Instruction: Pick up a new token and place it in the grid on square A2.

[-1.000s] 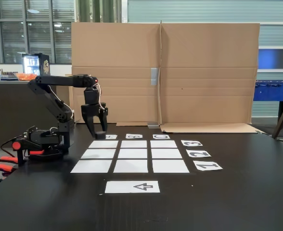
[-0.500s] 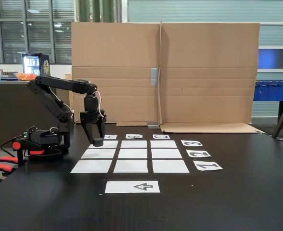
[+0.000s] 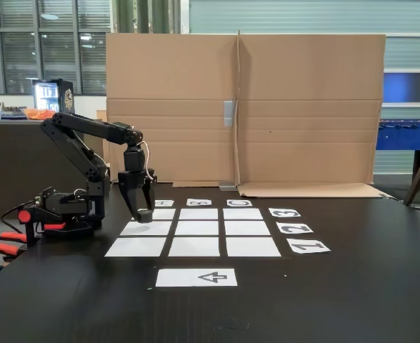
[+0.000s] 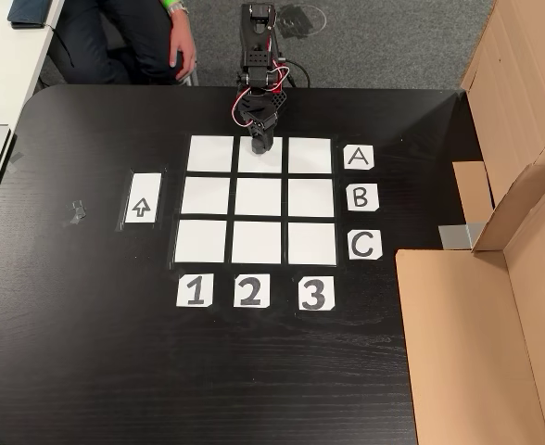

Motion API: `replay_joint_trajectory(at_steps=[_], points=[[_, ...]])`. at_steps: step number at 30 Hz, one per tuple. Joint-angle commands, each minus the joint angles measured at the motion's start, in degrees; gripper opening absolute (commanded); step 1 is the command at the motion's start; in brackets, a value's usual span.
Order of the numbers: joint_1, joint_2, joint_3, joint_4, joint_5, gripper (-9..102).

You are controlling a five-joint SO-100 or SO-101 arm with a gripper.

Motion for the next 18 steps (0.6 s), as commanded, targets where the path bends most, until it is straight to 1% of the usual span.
replay_joint_trajectory(at_steps=[1, 18], points=[[0.44, 1.05, 0.26, -0.97, 0.09, 1], [1.32, 0.70, 2.99, -3.87, 0.53, 1]])
